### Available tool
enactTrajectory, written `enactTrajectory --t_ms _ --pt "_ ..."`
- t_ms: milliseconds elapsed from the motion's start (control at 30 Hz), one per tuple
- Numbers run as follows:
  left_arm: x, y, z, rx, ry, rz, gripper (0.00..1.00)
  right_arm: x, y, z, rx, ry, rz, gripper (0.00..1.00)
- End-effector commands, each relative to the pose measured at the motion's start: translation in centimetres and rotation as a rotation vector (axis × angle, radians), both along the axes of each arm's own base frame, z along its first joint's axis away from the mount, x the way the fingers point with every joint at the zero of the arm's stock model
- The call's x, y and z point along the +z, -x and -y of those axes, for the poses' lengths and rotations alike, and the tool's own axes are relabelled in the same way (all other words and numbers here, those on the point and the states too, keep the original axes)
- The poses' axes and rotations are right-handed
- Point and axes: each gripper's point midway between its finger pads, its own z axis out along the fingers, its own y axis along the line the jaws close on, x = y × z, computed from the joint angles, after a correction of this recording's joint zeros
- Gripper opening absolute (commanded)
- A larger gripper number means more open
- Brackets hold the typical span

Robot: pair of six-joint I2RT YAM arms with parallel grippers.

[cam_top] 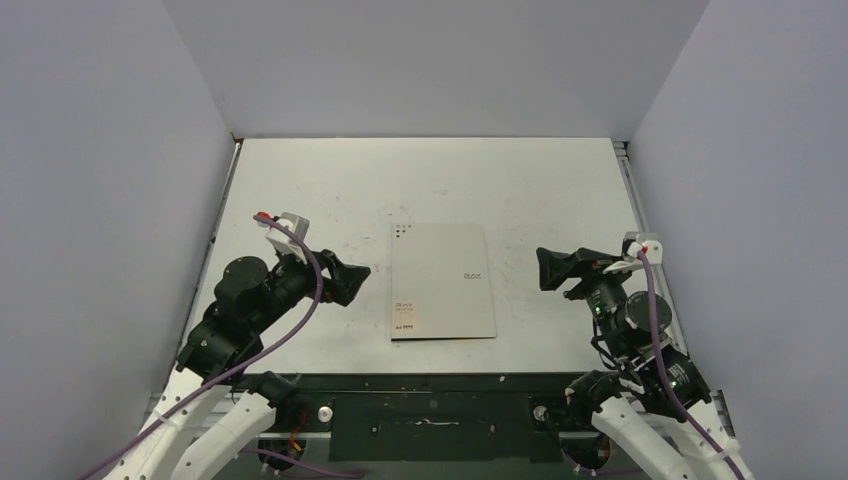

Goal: Put the files into the folder

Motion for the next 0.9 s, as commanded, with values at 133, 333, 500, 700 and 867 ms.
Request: enactTrajectory --t_ms 133,333,500,700,867 --pt "0.8 -0.4 1.0 -0.042 0.022 0.039 0.96 0.6 0.0 1.1 -0.064 -0.072 0.063 0.9" --pt "0.7 -0.7 0.9 -0.04 0.028 0.033 0.96 0.6 -1.0 0.9 -0.088 -0.082 0.043 0.9" --pt "0.6 -0.7 0.9 -0.04 0.03 0.029 0.97 0.7 -1.3 0.7 -0.093 -0.106 0.05 0.9" --pt "0.5 -0.7 0.9 -0.042 0.033 0.027 0.97 0.9 -1.2 0.5 -0.075 -0.116 0.057 0.9" --pt "0.7 -0.7 0.8 -0.047 0.041 0.03 0.96 0.4 -1.2 0.3 -0.068 -0.11 0.027 0.9"
